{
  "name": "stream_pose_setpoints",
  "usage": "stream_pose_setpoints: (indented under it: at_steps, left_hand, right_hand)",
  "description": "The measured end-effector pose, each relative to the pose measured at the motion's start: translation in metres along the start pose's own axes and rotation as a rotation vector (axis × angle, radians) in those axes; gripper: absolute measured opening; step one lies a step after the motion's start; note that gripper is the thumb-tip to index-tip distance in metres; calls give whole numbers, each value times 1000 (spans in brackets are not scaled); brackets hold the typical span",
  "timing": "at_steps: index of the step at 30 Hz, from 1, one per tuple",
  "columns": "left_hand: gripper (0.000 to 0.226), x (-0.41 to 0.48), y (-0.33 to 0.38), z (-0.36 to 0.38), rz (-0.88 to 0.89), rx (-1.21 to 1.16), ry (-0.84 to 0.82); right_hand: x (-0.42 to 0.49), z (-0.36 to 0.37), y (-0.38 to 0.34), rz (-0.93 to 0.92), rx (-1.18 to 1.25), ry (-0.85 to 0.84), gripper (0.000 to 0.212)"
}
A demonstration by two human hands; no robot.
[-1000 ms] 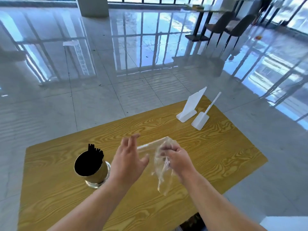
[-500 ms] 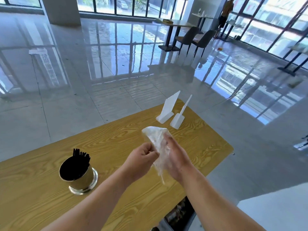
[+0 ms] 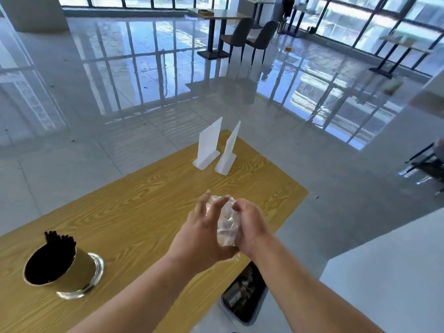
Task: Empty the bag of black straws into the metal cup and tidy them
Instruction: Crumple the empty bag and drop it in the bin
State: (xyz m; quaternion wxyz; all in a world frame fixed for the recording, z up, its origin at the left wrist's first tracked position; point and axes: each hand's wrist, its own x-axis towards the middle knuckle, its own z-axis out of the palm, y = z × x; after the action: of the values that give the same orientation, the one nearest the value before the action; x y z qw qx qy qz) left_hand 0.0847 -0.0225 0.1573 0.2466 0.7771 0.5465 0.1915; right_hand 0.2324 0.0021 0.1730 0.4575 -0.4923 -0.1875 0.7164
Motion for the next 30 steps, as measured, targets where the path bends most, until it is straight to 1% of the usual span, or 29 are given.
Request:
stream_pose_setpoints:
  at_steps: [2,4,6,7,9,11,13,15,17,19,20,22,23,25,27,28,30]
  left_hand:
    - [107,12,9,13,17,-15,-32]
    - [87,24,20,22,32,3,-4]
    - [66,37,32,30,0,-26,12]
    - [57,43,38,35,-33,-69,6]
    - [45,55,48,48,-92,-204,-14]
    - [39,66,55,65,-122,-332,-48]
    - [39,74,58,84,-116,-347,-96]
    - [46,84,55,102,-61,-202,-112]
    - [52,93,50,118,28,-46,-140]
    - [55,100,42,132,60,58,-213]
    - [59,102,39,138,44,70,-239]
    - [72,106,35,151,-31,7,-258]
    - [79,109,33,157,-51,7,-277]
    - [89,114,28,171,-68,86,-337]
    - [98,117,21,183,-154,60,-377]
    - [102,119,17,190,-183,46,-392]
    - [107,121,6,206,-185,76,-435]
  right_hand:
    - [-1,-20,-7,-16,-43,-5,32]
    - [-3,-40,-14,-65,-111,13,32]
    - [-2,-62,-20,-74,-99,6,37]
    - [-2,-73,-23,-53,-58,-23,42]
    - [0,-96,-28,31,29,-133,56]
    - [-1,-114,-31,110,70,-238,62]
    - [1,-131,-32,131,86,-261,64]
    - [6,-144,-34,136,66,-248,62]
    - [10,-156,-35,146,7,-189,58]
    - [17,-167,-31,144,-60,-91,49]
    - [21,-173,-28,137,-83,-41,42]
    - [28,-184,-20,118,-126,40,32]
    - [32,-191,-15,105,-157,73,30]
    - [42,-205,-4,60,-225,127,29]
    - [49,-217,7,6,-295,175,27]
    - [53,-223,13,-21,-357,205,27]
    - [61,-237,25,-78,-526,271,28]
